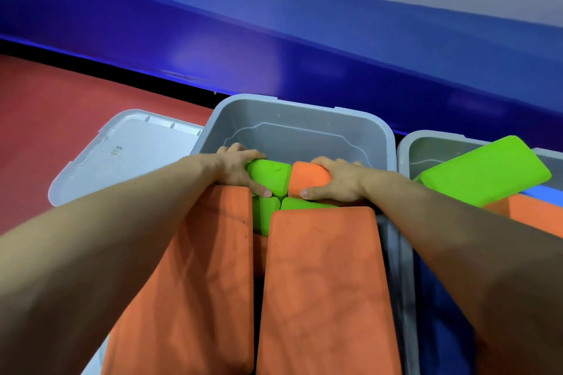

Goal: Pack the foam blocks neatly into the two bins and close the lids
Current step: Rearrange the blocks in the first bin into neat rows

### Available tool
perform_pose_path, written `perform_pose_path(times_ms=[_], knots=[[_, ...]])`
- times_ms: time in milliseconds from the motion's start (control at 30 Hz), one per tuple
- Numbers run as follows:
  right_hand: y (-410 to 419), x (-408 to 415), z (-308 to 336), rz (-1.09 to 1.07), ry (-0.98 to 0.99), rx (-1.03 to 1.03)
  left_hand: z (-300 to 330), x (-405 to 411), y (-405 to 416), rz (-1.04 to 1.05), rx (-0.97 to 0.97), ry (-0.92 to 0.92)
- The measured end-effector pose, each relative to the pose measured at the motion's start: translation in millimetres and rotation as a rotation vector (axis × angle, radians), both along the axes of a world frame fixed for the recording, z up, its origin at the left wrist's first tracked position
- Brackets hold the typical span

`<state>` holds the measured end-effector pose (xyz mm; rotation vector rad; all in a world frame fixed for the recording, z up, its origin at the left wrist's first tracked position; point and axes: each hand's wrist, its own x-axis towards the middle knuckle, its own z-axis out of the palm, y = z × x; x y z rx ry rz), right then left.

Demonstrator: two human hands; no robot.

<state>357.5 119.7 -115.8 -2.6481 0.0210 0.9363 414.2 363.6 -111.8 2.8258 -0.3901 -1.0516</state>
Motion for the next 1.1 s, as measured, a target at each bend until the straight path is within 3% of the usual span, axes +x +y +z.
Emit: perform_pose_path(times_ms=[267,733,1100], knots=[[-3.0,-6.9,-5.8,-0.033,-0.038,0.041,-13.4,15.2,-5.1,-0.082,0.058,0.030],[-0.3,-9.2,-17.1,-0.061,-0.012,0.079,-12.6,12.6,0.5,-0.067,-0.022,-0.058],[-3.5,-2.0,-21.6,-0.032,0.031,0.039,-14.6,8.5,-9.9,-0.019,0.150,0.077]])
